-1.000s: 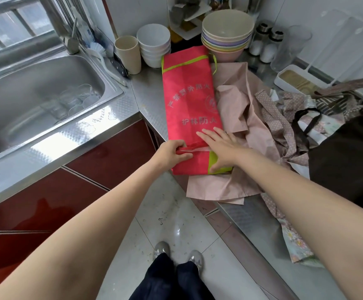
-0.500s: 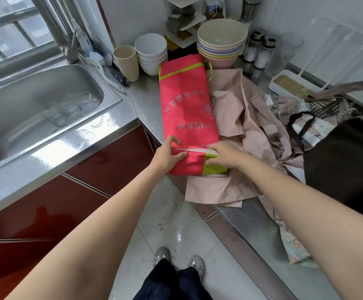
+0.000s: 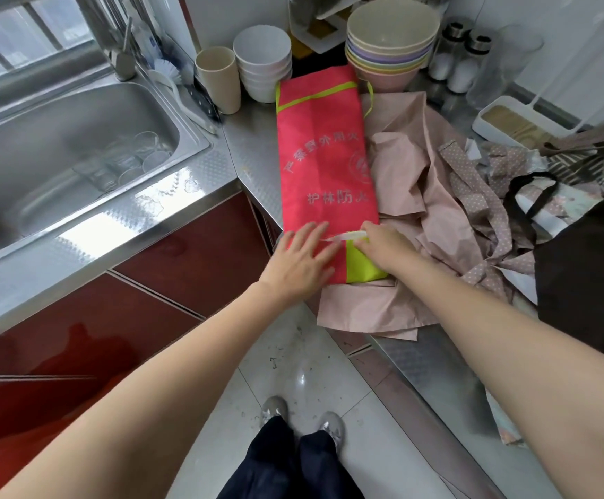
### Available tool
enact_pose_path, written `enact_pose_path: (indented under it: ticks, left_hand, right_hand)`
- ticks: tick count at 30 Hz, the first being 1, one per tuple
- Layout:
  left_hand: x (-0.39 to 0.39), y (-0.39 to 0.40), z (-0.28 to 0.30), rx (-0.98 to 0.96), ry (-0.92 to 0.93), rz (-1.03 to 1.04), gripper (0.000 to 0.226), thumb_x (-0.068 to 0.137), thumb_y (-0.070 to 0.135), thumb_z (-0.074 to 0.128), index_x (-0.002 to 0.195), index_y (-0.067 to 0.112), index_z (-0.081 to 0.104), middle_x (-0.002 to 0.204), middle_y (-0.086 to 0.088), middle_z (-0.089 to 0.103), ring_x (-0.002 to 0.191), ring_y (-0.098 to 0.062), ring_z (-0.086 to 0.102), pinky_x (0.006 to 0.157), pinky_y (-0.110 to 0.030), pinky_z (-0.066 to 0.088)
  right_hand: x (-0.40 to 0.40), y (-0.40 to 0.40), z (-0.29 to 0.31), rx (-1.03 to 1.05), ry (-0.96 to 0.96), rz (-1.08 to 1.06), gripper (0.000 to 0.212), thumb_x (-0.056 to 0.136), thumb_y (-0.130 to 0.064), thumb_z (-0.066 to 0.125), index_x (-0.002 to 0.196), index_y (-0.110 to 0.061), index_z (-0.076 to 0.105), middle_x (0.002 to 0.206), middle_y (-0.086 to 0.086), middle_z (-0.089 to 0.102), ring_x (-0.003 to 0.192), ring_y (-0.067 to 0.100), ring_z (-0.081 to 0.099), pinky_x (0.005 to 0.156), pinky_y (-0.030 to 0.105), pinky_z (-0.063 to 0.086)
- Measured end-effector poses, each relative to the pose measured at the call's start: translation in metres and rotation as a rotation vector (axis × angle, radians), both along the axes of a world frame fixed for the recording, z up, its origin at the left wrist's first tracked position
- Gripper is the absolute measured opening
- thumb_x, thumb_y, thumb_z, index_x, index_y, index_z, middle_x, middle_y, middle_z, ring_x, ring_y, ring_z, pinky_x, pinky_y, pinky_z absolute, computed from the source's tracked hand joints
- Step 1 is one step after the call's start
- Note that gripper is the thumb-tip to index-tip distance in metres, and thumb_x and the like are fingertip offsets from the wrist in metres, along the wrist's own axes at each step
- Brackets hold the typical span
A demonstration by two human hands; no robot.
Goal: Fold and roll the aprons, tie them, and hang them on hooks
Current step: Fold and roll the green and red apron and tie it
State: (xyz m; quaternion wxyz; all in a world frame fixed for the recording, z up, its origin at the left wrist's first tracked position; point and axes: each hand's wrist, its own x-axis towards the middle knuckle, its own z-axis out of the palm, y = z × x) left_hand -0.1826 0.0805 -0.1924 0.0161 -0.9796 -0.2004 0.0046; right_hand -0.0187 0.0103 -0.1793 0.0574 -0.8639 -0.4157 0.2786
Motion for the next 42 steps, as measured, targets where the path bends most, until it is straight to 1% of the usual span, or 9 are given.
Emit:
enact_pose_path:
  ticks: [3,6,11,15,20,24,31,36,42]
  left_hand:
    - [-0.003,-0.007,-0.006,-0.138,0.350,-0.079,0.068,0.095,0.052,0.031,0.151,0.022,0.006,0.157,-0.014,0.002,0.145,-0.031,0.006,0.116,-0.047,0.007]
    - [-0.004,0.000,0.000,-0.071,0.405,-0.095,0.072,0.095,0.032,0.038,0.149,0.024,-0.009,0.157,-0.011,-0.011,0.146,-0.027,-0.003,0.117,-0.044,0.002]
    - [-0.011,0.017,0.003,-0.235,0.278,-0.068,0.072,0.091,0.020,0.045,0.150,0.027,0.005,0.158,-0.004,0.000,0.146,-0.019,0.004,0.117,-0.039,0.006]
    - [-0.017,0.028,0.015,-0.608,-0.022,0.152,0.055,0.086,0.017,0.056,0.139,0.018,0.043,0.140,-0.008,0.048,0.128,-0.020,0.045,0.104,-0.021,0.027]
    - [-0.016,0.053,0.024,-0.937,-0.190,0.564,0.027,0.092,0.029,0.054,0.109,0.012,0.068,0.102,-0.008,0.069,0.097,-0.020,0.062,0.090,-0.029,0.044]
    - [-0.013,0.055,0.011,-1.051,-0.280,0.736,0.026,0.093,0.028,0.054,0.093,0.006,0.068,0.088,-0.011,0.063,0.086,-0.021,0.056,0.079,-0.031,0.041]
    - [0.006,0.060,0.007,-0.827,-0.245,0.781,0.025,0.093,0.031,0.054,0.075,0.013,0.050,0.096,-0.016,0.064,0.093,-0.030,0.058,0.076,-0.034,0.041]
    - [0.009,0.059,0.015,-0.628,-0.170,0.649,0.045,0.089,0.032,0.058,0.124,0.007,0.043,0.123,-0.019,0.048,0.112,-0.037,0.049,0.091,-0.038,0.037]
    - [0.039,0.043,0.018,-0.826,-0.195,0.793,0.064,0.095,0.029,0.048,0.148,0.017,0.014,0.142,-0.024,0.022,0.130,-0.040,0.028,0.109,-0.041,0.023]
  right_hand:
    - [-0.012,0.005,0.006,-0.094,-0.208,0.070,0.036,0.099,-0.022,0.039,0.132,-0.010,0.035,0.135,0.019,0.037,0.118,0.039,0.047,0.091,0.043,0.041]
    - [-0.016,-0.002,0.014,0.040,-0.507,0.355,0.043,0.095,-0.013,0.017,0.136,-0.013,0.031,0.145,0.012,0.025,0.126,0.034,0.036,0.095,0.043,0.036]
    - [-0.003,-0.018,0.010,-0.082,-0.267,0.667,0.067,0.093,-0.047,0.043,0.146,-0.013,0.020,0.153,0.004,0.017,0.138,0.023,0.019,0.109,0.039,0.027]
    - [-0.005,-0.026,0.014,-0.200,-0.226,0.664,0.101,0.079,-0.059,0.059,0.150,-0.011,0.006,0.156,0.011,0.001,0.143,0.028,0.004,0.112,0.044,0.021]
    - [0.007,-0.007,0.026,0.053,0.016,0.431,0.015,0.083,-0.025,0.064,0.093,-0.016,0.057,0.109,0.012,0.054,0.104,0.024,0.051,0.076,0.027,0.034]
    - [0.025,0.002,0.030,0.076,0.302,0.056,0.025,0.082,-0.023,0.070,0.068,-0.012,0.053,0.069,0.003,0.053,0.071,0.020,0.051,0.058,0.029,0.034]
    - [0.007,0.028,0.003,-0.010,-0.018,-0.253,0.035,0.100,-0.025,0.037,0.128,-0.004,0.043,0.134,0.019,0.048,0.124,0.035,0.046,0.093,0.036,0.039]
    - [0.002,0.038,-0.003,-0.021,-0.017,-0.374,0.040,0.101,-0.026,0.023,0.130,-0.014,0.047,0.134,0.019,0.049,0.122,0.035,0.047,0.093,0.034,0.038]
    - [-0.011,0.050,0.005,0.118,0.159,-0.461,0.038,0.099,-0.009,0.027,0.136,-0.004,0.033,0.136,0.026,0.044,0.123,0.038,0.045,0.094,0.036,0.037]
